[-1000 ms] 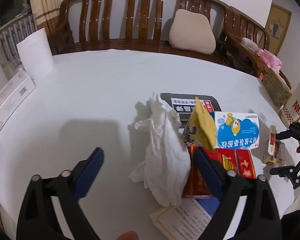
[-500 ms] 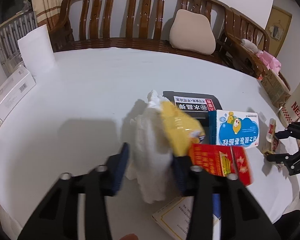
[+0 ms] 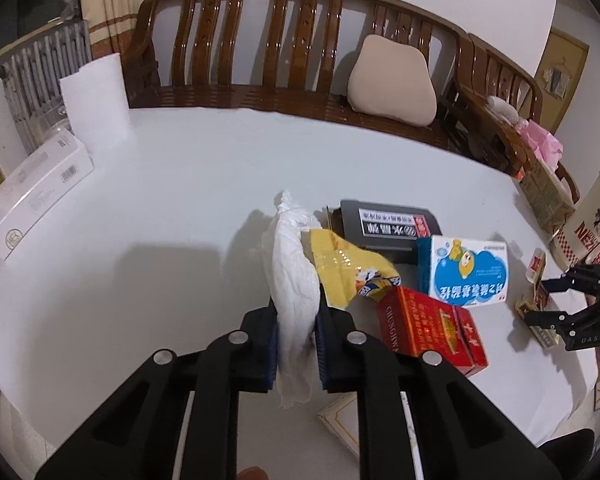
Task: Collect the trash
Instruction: 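Carry the tissue and card box down over the white trash bag, then open both tools to drop the tissue and card box into the bag, then raise both tools back over the table toward the remaining items, then grasp the white-and-blue card box with the left tool while the right tool grasps the clear cup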
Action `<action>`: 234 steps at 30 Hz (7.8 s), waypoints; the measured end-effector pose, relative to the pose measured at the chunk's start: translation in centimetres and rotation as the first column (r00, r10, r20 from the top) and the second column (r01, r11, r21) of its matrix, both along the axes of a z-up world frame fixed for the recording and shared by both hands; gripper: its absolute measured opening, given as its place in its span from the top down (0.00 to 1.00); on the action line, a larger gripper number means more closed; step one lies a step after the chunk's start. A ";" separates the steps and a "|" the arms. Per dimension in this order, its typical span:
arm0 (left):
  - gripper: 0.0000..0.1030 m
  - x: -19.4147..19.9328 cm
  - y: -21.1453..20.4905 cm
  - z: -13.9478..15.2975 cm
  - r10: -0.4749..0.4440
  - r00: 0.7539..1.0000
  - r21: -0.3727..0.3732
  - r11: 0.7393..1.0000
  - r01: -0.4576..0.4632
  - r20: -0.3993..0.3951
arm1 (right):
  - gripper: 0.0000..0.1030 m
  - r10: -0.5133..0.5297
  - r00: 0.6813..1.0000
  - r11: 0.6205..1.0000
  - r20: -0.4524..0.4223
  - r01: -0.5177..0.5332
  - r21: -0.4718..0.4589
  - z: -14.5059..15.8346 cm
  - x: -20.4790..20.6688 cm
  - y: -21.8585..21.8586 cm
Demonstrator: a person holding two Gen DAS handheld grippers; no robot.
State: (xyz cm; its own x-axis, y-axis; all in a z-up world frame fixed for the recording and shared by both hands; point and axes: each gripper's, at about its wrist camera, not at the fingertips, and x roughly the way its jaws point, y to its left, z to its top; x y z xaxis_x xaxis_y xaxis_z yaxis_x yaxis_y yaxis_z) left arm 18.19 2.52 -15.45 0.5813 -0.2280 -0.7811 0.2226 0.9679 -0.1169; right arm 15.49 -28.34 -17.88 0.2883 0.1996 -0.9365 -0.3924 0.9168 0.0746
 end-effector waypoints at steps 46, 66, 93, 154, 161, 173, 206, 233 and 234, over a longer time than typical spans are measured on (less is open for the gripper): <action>0.86 -18.4 -4.0 14.2 -0.131 0.970 -0.003 0.991 0.135 0.206 | 0.42 -0.107 0.956 0.983 0.275 0.060 0.174 16.9 -16.4 -1.4; 0.86 -30.0 -7.7 7.4 -0.328 0.940 -0.035 0.943 0.332 0.095 | 0.42 -0.135 0.962 0.982 0.238 0.097 0.163 11.9 -28.4 1.5; 0.86 -31.8 -13.3 -20.0 -0.315 0.858 -0.086 0.948 0.307 -0.406 | 0.42 -0.207 0.966 0.977 -0.154 0.213 0.026 -15.9 -30.9 2.4; 0.08 -28.2 -7.9 -8.5 -0.016 0.999 0.111 0.994 0.022 -0.051 | 0.19 -0.250 0.968 0.957 -0.031 0.252 0.142 -6.8 -31.3 0.8; 0.08 -28.4 -7.5 -4.5 -0.019 0.999 0.120 0.993 0.015 0.031 | 0.19 -0.226 0.972 0.966 0.064 0.215 0.144 -1.2 -32.0 0.9; 0.08 -26.3 -5.7 1.6 -0.065 0.987 0.137 0.990 0.045 0.147 | 0.13 -0.148 0.961 0.985 0.235 0.120 0.127 9.0 -29.7 1.5; 0.08 -6.9 -5.1 -3.1 -0.493 0.868 0.161 0.863 0.478 0.063 | 0.08 0.012 0.983 0.999 0.181 -0.007 -0.032 5.3 -0.7 1.4; 0.30 -5.6 -4.9 -5.7 -0.533 0.843 0.092 0.845 0.526 0.069 | 0.40 -0.090 0.984 0.996 0.151 0.093 -0.011 -0.9 4.7 1.0; 0.31 -5.7 -4.9 -5.7 -0.531 0.844 0.093 0.846 0.525 0.071 | 0.40 -0.085 0.985 0.996 0.151 0.088 -0.012 -0.9 4.7 1.1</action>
